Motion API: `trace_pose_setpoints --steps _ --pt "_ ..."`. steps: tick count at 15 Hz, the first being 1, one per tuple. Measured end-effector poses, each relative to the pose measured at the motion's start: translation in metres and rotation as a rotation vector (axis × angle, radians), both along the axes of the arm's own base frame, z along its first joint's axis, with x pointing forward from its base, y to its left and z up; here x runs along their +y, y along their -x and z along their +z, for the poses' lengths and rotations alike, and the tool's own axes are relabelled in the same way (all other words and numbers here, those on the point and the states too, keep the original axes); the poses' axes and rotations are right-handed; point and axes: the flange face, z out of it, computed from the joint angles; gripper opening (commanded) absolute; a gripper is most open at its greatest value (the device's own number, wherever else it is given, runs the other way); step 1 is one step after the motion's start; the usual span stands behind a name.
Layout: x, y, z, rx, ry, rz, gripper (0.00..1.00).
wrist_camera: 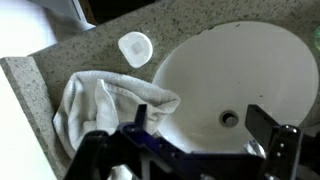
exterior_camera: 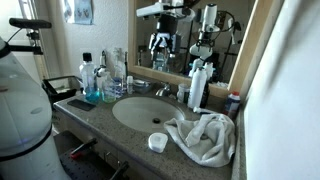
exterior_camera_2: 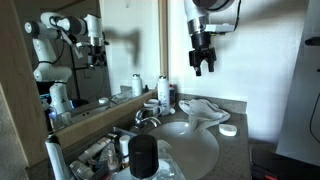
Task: Wipe the mirror with the towel
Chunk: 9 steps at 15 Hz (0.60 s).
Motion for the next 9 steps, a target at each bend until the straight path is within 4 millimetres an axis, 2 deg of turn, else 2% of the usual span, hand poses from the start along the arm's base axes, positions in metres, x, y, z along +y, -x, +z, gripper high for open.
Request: trace_pose_setpoints --steps 2,4,9 --pt "-0.044 -0.010 -0.014 -0.017 0.008 -0.026 1.00" --pt "-0.080 -0.020 -0.032 -0.040 0.013 -0.039 1.00" --pt "-0.143 -0.037 -0.088 -0.064 0.039 -0.034 1.00"
